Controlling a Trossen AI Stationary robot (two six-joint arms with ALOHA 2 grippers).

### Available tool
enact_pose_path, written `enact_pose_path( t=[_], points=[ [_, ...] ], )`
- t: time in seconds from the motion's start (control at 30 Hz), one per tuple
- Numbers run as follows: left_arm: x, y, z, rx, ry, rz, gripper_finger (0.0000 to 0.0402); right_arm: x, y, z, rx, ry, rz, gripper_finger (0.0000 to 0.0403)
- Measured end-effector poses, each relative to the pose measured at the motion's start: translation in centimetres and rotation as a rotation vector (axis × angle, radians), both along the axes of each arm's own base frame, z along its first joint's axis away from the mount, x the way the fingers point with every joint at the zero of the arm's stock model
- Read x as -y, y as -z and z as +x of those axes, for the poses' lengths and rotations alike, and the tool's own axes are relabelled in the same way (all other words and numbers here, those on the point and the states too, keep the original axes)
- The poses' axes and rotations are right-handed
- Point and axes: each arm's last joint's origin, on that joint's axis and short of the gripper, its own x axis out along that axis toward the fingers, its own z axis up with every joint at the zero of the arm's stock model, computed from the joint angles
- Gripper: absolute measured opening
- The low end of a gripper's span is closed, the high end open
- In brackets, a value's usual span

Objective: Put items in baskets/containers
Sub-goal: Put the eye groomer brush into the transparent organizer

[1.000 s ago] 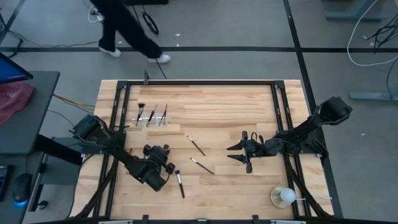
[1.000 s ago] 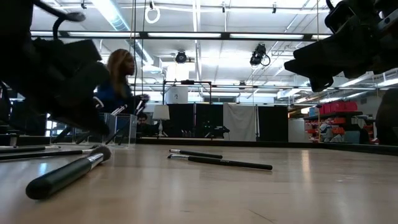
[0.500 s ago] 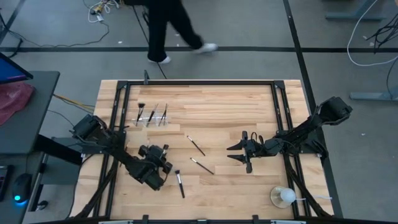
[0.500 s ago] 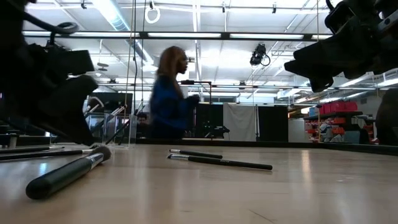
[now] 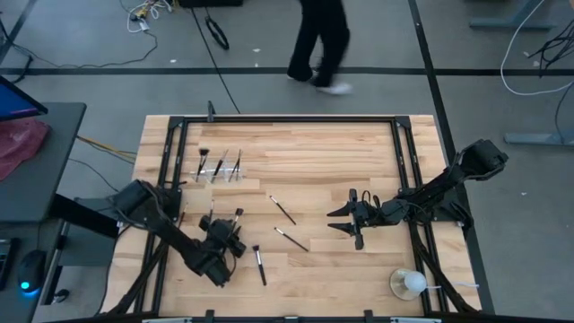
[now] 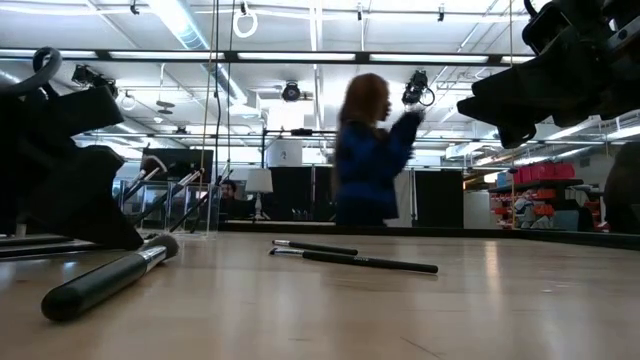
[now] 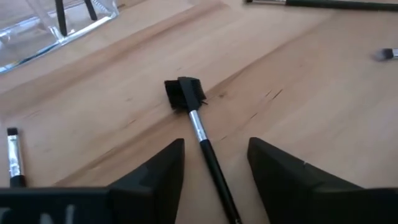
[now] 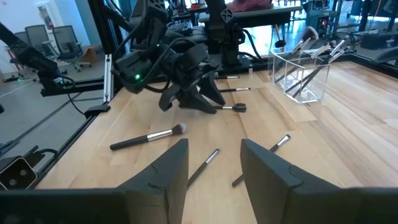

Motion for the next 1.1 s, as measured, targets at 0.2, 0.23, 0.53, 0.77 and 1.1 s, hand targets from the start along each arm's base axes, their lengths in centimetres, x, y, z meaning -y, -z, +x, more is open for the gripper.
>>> enact_pose_path(
  t=[0.2,0.23,0.53,0.77,1.1],
  points=[
    [0.6,0.4,-0.6,-0.008,0.013,-0.012,0.0106,0.0,0.0,0.0,0.000,0.000,0.000,0.0150],
    [0.8,0.4,-0.7,-0.008,0.019,-0.013,0.0089,0.0,0.0,0.0,0.000,0.000,0.000,0.0150],
    [0.9,0.5,-0.9,0.000,0.023,-0.013,0.0021,0.0,0.0,0.0,0.000,0.000,0.000,0.0150],
    [0.9,-0.1,-0.9,0.053,0.041,-0.004,0.0012,0.0,0.0,0.0,0.000,0.000,0.000,0.0150],
    [1.0,-1.0,1.3,0.118,0.131,0.028,0.0014,0.0,0.0,0.0,0.002,0.001,0.001,0.0150]
  ],
)
